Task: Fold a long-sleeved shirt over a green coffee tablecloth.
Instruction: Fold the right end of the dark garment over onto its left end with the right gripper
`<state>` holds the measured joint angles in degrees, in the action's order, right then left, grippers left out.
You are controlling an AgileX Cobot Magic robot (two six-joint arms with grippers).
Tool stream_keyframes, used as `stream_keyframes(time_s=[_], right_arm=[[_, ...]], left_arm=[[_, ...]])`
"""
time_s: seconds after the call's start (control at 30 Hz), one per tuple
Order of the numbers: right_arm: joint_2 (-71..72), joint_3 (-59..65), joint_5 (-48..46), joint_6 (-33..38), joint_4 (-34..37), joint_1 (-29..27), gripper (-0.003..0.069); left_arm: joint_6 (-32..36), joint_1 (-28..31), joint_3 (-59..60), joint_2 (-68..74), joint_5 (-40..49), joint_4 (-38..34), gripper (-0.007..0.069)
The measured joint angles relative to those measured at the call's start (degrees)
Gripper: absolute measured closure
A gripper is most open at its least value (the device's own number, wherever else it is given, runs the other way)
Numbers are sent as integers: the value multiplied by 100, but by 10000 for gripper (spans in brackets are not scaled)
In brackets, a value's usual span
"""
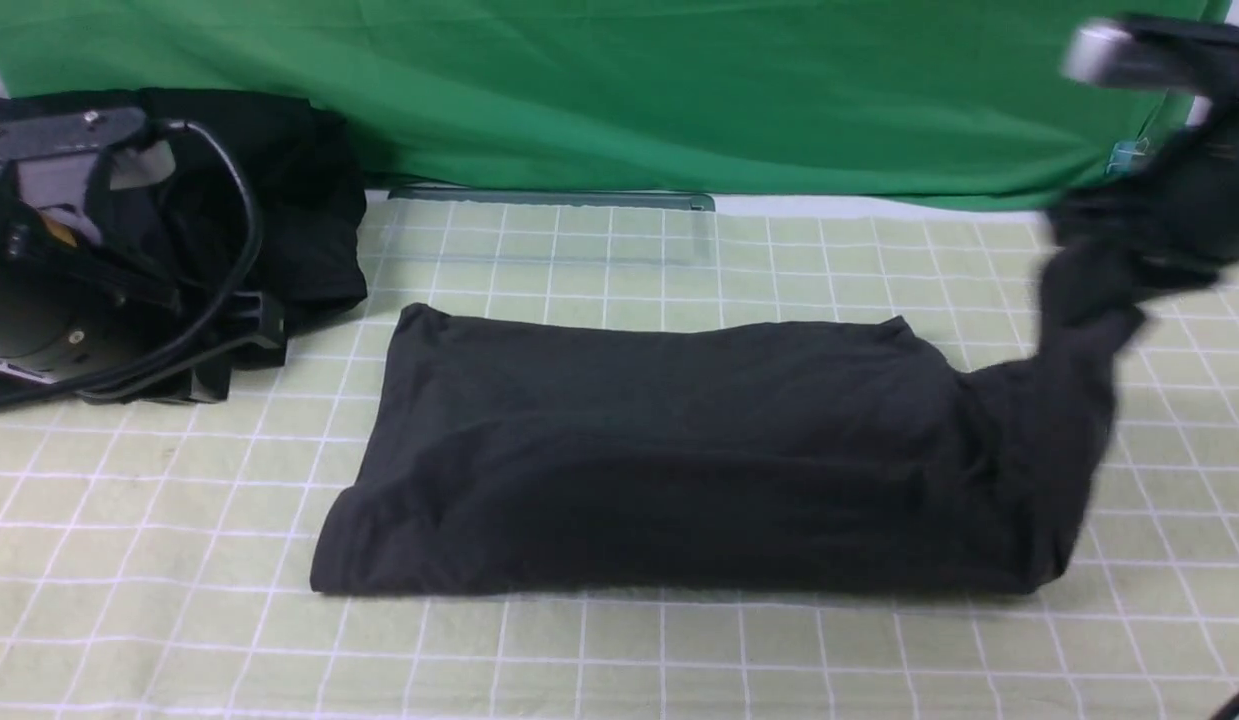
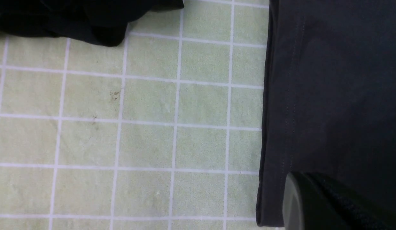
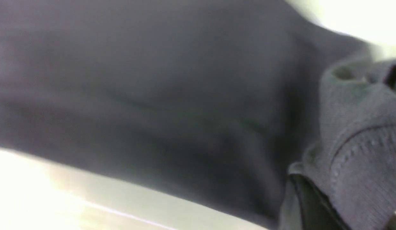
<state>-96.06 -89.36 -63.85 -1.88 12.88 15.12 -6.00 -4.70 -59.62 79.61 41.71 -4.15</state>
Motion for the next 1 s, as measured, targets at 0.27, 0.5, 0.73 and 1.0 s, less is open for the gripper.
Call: stream_keyframes(time_s=[0.27, 0.5, 0.73, 1.0], right_arm=[[-1491, -1278, 537, -478, 361, 1920, 648], [-2885, -2633, 772, -752, 382, 2730, 639], [-3834, -3462, 1037, -908, 488, 3071, 477], [-3928, -4269, -44, -450, 568, 3048, 207]], left_arm=[[0, 11, 0, 11, -12, -62, 629], [0, 11, 0, 11, -12, -62, 629], [0, 11, 0, 11, -12, -62, 629], [0, 11, 0, 11, -54, -44, 629]])
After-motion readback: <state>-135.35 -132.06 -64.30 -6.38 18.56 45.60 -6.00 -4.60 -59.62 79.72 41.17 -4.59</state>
